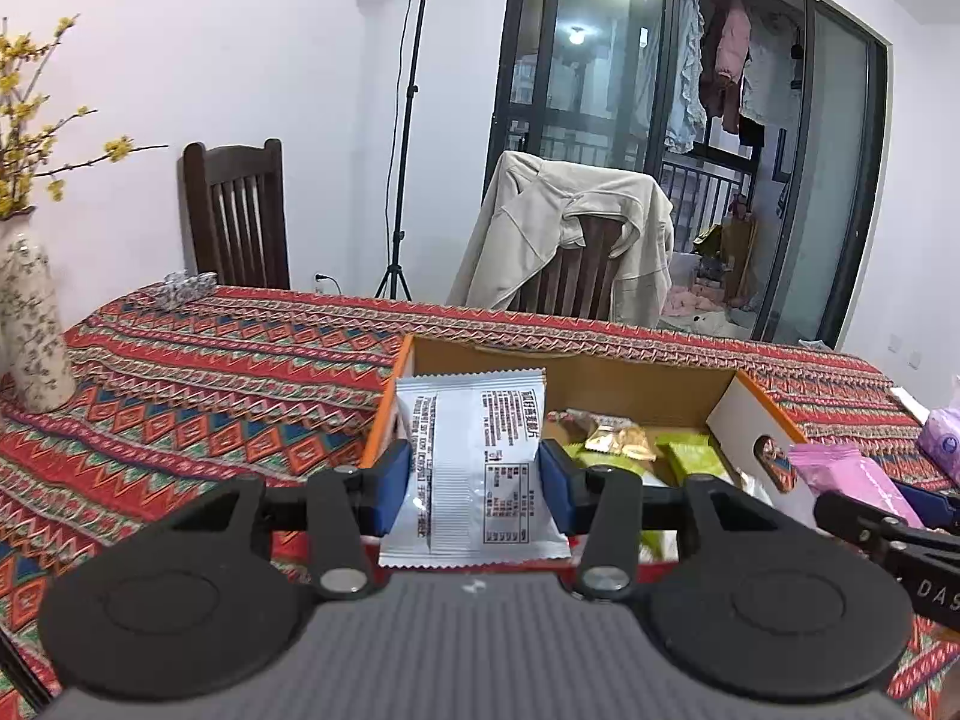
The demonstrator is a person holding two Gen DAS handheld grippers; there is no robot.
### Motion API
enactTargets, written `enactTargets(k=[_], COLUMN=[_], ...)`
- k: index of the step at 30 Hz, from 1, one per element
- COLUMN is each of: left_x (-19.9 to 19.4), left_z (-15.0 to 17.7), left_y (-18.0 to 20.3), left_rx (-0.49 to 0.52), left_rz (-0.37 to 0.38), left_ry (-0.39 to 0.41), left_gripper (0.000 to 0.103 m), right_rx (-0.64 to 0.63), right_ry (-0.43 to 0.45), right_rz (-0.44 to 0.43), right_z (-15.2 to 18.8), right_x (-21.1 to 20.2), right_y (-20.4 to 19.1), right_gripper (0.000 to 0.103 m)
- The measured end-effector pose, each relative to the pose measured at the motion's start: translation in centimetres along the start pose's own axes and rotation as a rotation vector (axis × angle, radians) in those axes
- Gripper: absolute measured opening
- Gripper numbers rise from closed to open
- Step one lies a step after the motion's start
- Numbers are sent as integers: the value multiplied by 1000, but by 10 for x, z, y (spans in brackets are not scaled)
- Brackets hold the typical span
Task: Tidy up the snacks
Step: 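Carry the pink and white packets over the box and open both tools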
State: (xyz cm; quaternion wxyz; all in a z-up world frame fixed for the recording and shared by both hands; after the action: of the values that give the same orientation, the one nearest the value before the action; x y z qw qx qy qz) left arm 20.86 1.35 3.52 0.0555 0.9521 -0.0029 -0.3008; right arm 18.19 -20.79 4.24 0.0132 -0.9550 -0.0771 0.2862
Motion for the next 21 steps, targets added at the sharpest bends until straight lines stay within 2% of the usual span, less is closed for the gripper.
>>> enactTargets(k=[12, 21], left_x=[48, 71], left_z=[-17, -5], left_y=[27, 27], left_rx=[-6, 29], left_rz=[1, 5], left_ry=[-15, -23], left_gripper=[47, 47], right_rx=[-10, -5], right_ry=[43, -2], right_rz=[11, -6], right_z=[-46, -31], right_x=[46, 78], right_y=[-6, 1], right_gripper=[61, 61])
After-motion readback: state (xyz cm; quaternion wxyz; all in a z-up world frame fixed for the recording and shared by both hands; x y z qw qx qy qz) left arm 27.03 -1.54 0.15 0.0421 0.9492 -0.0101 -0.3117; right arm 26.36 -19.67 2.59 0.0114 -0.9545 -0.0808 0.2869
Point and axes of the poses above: each gripper's, at about its wrist camera, not at the fingertips, and x roughly the way its jaws point, y to its right, z to its underside, the point moved 3 cm from there along x, roughly the way its jaws point, and after that the axes turned 9 degrees about -y, right-handed, at the moved point
